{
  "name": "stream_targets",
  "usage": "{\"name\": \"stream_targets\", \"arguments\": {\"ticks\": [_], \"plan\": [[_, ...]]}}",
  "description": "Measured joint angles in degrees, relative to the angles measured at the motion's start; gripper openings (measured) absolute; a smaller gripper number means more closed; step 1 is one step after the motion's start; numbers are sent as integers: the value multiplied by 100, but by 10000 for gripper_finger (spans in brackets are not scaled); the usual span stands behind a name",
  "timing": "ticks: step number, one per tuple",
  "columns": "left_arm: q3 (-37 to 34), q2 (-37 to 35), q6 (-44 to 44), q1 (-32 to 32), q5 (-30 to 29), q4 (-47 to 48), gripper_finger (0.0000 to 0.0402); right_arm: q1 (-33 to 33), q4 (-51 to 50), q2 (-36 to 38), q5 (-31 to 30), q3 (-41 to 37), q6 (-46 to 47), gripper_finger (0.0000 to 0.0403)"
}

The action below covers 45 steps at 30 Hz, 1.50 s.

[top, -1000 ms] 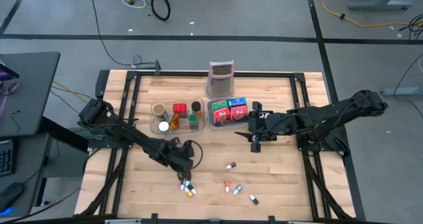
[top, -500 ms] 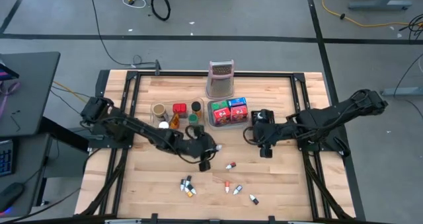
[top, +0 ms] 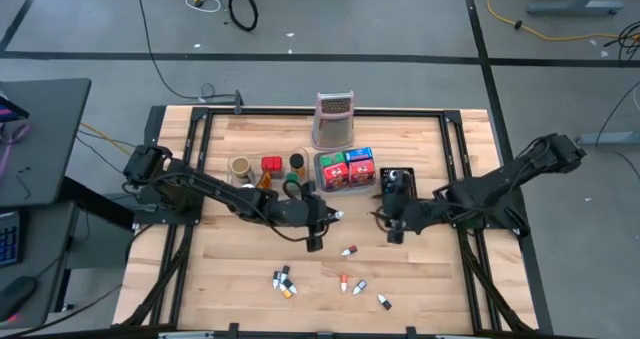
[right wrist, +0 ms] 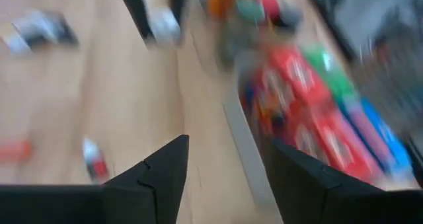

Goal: Pick & Place Kitchen Items
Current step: Put the top small green food coloring bottle into the black basket

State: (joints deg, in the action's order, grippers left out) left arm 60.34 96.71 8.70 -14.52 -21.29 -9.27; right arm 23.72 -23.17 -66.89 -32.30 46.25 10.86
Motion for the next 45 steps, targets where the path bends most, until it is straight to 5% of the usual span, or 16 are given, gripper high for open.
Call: {"name": "stream_targets", "arguments": {"ticks": [5,11,18,29,41,45], "plan": [[0,-7,-202,0,-8,-410,95,-89,3038,-27,404,-891,-1067,206],[0,-7,-505,0,-9,-730,95,-156,5075,-29,792,-1540,-1711,206],[0,-9,-954,0,-19,-1375,96,-497,5735,-57,1612,-1615,-656,206],[0,-9,-1411,0,-110,-1726,97,-613,7199,-965,1774,-1614,-1106,202],[-4,-9,-1451,-2,-279,-1683,98,-742,7402,-1159,1734,-1614,-1151,92],[-4,-9,-1451,-2,-467,-1696,98,-746,7411,-1159,1712,-1612,-1174,88]]}}
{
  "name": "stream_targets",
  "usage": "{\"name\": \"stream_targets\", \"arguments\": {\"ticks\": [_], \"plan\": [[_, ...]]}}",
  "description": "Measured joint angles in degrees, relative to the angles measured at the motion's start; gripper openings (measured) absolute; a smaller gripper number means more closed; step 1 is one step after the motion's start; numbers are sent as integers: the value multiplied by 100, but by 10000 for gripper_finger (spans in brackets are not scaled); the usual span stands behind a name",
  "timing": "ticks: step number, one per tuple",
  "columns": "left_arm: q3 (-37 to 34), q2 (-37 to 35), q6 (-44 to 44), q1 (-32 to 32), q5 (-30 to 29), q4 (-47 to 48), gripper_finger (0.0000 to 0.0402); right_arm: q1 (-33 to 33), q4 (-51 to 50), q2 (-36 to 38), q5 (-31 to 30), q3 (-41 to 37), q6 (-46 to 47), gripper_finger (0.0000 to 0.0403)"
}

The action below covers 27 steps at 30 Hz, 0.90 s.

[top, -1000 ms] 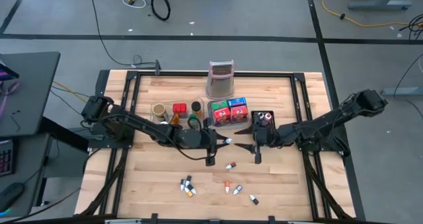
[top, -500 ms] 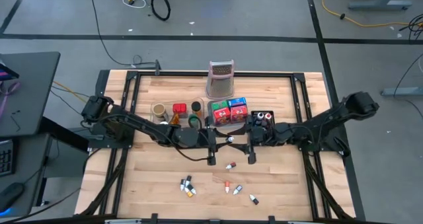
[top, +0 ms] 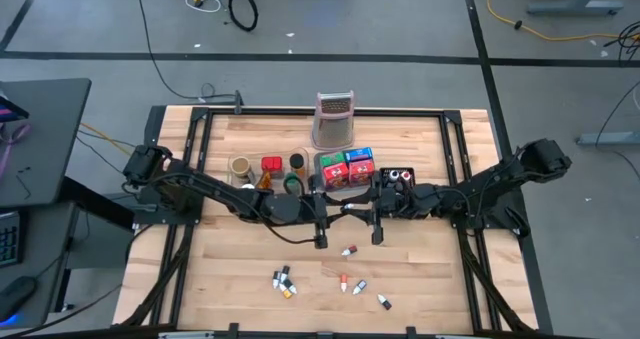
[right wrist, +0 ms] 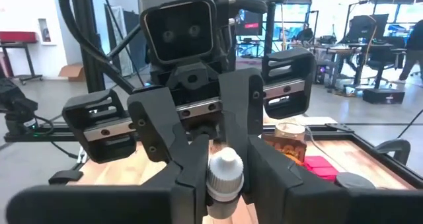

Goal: Pick & Place Kitchen Items
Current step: Put the top small green food coloring bottle into the black basket

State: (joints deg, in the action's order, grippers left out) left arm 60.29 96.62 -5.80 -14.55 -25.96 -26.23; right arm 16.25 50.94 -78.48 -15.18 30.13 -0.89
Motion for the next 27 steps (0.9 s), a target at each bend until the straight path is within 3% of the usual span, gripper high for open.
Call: {"name": "stream_targets", "arguments": {"ticks": [7,14,22,27], "plan": [[0,2,-13,2,5,-1,103,4,-49,2,-128,4,-24,93],[-2,4,-107,-2,-213,122,151,4,-340,105,-184,15,-159,83],[4,0,-25,13,-1102,494,200,21,-2663,1171,-217,-4,245,79],[4,0,-319,3,-1084,517,209,13,-4342,2230,-624,-4,635,79]]}}
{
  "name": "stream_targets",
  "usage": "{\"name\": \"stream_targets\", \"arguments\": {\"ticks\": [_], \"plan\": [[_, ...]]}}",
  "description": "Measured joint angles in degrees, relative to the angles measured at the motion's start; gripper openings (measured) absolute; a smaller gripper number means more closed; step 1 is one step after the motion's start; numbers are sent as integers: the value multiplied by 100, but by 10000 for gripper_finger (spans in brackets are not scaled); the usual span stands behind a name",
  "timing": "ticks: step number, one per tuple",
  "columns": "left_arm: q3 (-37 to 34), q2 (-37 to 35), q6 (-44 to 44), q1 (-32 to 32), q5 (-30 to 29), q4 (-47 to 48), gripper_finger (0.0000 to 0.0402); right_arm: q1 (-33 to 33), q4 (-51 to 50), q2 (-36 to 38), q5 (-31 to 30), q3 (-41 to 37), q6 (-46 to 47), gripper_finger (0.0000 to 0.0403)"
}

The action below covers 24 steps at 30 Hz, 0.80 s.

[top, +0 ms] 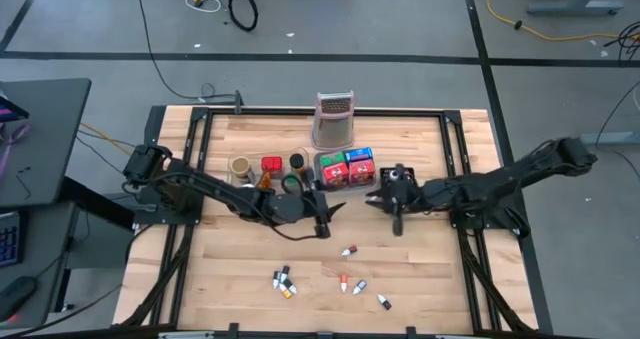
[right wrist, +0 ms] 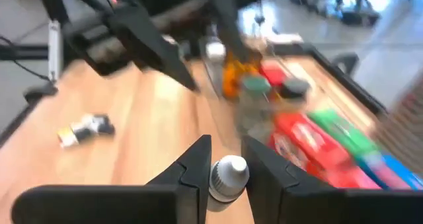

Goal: Pick & Place Kitchen Items
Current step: Put the top small green food coloring bottle into the black basket

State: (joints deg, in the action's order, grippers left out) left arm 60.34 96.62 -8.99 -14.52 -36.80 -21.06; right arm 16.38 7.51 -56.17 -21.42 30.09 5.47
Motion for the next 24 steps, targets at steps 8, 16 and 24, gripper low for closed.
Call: {"name": "stream_targets", "arguments": {"ticks": [8,16,24], "plan": [[0,0,129,-11,254,5,210,-2,-2401,1474,-305,2,975,79],[0,0,-173,-12,359,11,210,-4,-4153,2196,-357,2,1559,79],[0,0,-283,-14,361,13,210,-4,-5284,2144,-37,-1,2543,81]]}}
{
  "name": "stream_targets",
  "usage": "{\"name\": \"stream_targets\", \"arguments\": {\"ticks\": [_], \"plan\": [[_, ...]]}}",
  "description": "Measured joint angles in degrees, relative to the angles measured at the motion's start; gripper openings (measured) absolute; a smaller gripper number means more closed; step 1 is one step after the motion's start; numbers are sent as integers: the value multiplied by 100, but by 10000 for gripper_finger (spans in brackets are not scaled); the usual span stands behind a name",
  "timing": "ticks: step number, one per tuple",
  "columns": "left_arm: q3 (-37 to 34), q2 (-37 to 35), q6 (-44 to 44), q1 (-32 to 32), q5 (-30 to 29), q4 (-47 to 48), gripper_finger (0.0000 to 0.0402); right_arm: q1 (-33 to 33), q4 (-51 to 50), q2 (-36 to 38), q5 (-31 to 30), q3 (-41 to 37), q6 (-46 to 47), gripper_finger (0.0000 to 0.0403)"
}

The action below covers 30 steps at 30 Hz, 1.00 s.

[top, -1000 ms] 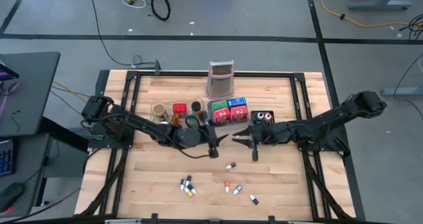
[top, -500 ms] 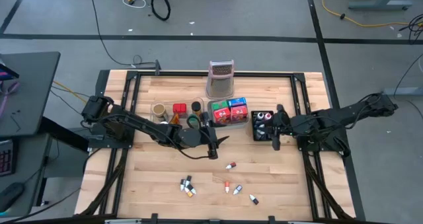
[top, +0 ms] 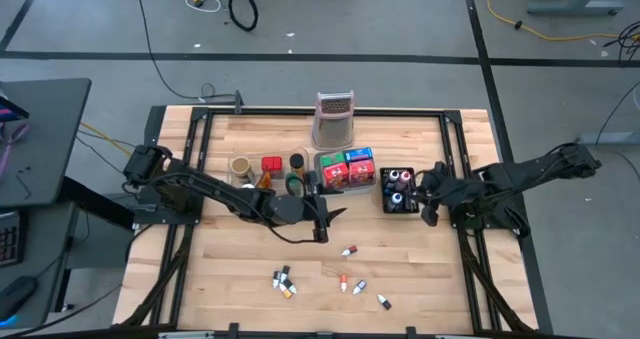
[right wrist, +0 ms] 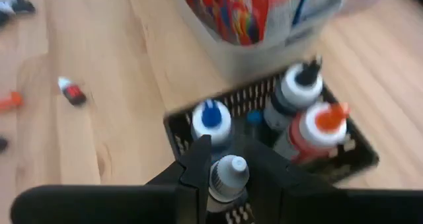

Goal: Pick & Place Kitchen Items
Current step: Put the top small green food coloring bottle into the black basket, then put the top small red food coloring bottle into the black basket

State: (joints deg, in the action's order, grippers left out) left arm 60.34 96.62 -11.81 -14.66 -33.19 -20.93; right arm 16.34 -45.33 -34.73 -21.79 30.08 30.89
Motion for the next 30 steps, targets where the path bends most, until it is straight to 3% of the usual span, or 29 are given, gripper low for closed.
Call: {"name": "stream_targets", "arguments": {"ticks": [10,19,26,30], "plan": [[0,0,0,2,2,3,210,0,1350,-124,-300,-890,-428,106],[0,0,0,2,2,2,210,-4,1177,-134,-617,-902,-213,168],[0,0,0,2,2,3,210,-2,1363,-134,-547,-902,-281,183],[0,0,0,2,2,4,210,-2,1351,-134,192,-854,-288,181]]}}
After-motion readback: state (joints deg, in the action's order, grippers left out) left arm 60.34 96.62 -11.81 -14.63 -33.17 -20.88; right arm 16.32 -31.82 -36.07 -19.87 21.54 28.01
